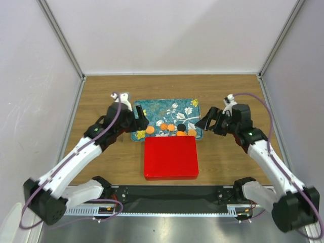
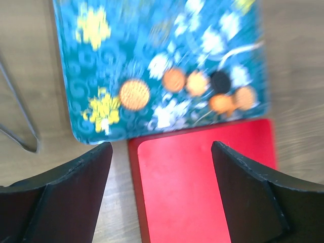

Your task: Pack the cookies

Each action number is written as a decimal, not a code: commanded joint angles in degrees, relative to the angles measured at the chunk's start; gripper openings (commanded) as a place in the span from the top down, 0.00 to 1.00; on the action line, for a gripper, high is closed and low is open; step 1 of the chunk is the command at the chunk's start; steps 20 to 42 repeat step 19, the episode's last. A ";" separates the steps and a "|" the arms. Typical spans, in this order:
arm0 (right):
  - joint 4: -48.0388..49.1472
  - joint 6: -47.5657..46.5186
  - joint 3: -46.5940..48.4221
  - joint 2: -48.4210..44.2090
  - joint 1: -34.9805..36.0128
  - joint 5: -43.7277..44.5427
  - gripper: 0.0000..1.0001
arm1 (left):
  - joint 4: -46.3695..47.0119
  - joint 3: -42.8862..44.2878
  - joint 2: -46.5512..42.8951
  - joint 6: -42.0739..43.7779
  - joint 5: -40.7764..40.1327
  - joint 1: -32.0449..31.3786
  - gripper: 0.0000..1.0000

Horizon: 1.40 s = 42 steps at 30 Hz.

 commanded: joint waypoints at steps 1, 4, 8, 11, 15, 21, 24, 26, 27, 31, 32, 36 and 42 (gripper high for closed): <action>-6.02 -2.94 5.30 -7.92 -2.03 2.88 0.00 | -5.82 3.96 -6.59 4.28 -1.99 0.26 0.14; -9.63 -3.73 7.68 -12.69 -2.47 7.19 0.00 | -7.06 3.78 -11.34 4.72 -0.76 0.17 0.14; -14.38 -4.44 9.18 -20.85 -2.56 12.91 0.00 | -9.17 1.51 -17.75 5.16 -0.14 0.26 0.14; -16.49 -4.79 8.83 -24.55 -2.56 15.29 0.00 | -10.74 0.01 -21.45 5.25 -0.40 0.17 0.14; -17.90 -4.96 8.30 -25.70 -2.56 16.34 0.00 | -11.37 -1.40 -23.39 5.07 0.30 0.17 0.13; -17.29 -5.31 8.12 -25.88 -2.56 18.28 0.00 | -11.72 -1.67 -23.74 5.16 0.74 0.26 0.13; -17.29 -5.31 8.12 -25.88 -2.56 18.28 0.00 | -11.72 -1.67 -23.74 5.16 0.74 0.26 0.13; -17.29 -5.31 8.12 -25.88 -2.56 18.28 0.00 | -11.72 -1.67 -23.74 5.16 0.74 0.26 0.13; -17.29 -5.31 8.12 -25.88 -2.56 18.28 0.00 | -11.72 -1.67 -23.74 5.16 0.74 0.26 0.13; -17.29 -5.31 8.12 -25.88 -2.56 18.28 0.00 | -11.72 -1.67 -23.74 5.16 0.74 0.26 0.13; -17.29 -5.31 8.12 -25.88 -2.56 18.28 0.00 | -11.72 -1.67 -23.74 5.16 0.74 0.26 0.13; -17.29 -5.31 8.12 -25.88 -2.56 18.28 0.00 | -11.72 -1.67 -23.74 5.16 0.74 0.26 0.13; -17.29 -5.31 8.12 -25.88 -2.56 18.28 0.00 | -11.72 -1.67 -23.74 5.16 0.74 0.26 0.13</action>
